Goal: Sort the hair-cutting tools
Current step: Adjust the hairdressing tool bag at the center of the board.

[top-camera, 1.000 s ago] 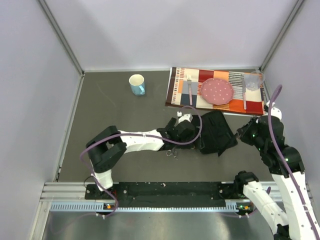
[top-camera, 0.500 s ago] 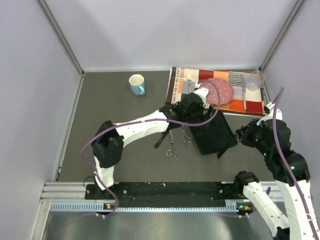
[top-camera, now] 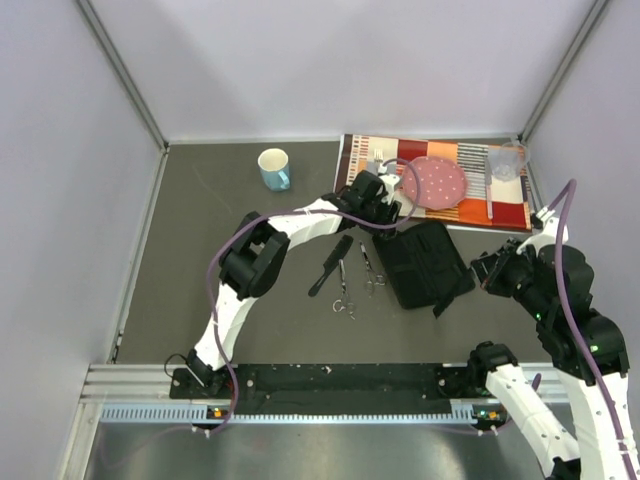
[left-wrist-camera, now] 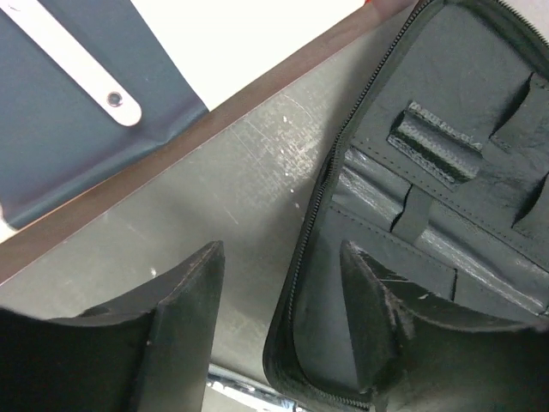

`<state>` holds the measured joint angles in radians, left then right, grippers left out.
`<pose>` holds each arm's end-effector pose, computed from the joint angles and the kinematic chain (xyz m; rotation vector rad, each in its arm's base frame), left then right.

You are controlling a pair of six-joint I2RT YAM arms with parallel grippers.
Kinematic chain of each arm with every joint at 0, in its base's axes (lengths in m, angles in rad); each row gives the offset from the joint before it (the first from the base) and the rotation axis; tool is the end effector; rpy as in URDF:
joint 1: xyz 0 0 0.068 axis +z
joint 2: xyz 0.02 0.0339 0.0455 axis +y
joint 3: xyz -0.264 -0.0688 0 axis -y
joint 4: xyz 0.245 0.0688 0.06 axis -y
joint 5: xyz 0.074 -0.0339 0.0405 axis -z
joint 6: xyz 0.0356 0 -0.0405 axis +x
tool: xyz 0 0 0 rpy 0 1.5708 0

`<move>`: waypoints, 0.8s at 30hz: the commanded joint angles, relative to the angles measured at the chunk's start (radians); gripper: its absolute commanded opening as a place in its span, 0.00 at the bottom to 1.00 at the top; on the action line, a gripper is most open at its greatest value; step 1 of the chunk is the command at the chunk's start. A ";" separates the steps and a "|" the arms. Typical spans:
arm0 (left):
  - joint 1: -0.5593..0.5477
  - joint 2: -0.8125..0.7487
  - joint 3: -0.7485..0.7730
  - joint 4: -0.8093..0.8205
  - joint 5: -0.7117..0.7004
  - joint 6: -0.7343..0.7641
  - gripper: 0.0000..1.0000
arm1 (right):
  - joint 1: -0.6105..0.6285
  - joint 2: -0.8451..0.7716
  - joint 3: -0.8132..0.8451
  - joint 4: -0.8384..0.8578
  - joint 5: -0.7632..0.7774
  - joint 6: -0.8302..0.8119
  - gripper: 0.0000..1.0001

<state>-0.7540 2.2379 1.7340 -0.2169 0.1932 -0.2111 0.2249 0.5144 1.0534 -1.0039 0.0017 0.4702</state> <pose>0.3661 -0.3532 0.1833 0.7387 2.2650 -0.7042 0.0659 0.0150 0.3715 0.2535 2.0477 0.4321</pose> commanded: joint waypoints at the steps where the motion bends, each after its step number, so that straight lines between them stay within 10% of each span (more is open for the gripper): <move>1: 0.018 0.037 0.079 0.047 0.115 0.012 0.54 | -0.001 -0.017 -0.018 0.007 0.021 -0.007 0.02; 13: 0.019 0.006 -0.030 0.053 0.227 -0.008 0.01 | -0.001 -0.042 -0.032 -0.001 0.034 -0.002 0.02; 24: 0.018 -0.200 -0.425 0.301 0.065 -0.528 0.00 | -0.001 -0.066 -0.061 -0.005 0.050 -0.007 0.02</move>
<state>-0.7338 2.1616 1.4696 -0.0456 0.3599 -0.4515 0.2249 0.4698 1.0191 -1.0187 0.0269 0.4709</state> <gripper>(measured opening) 0.013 0.025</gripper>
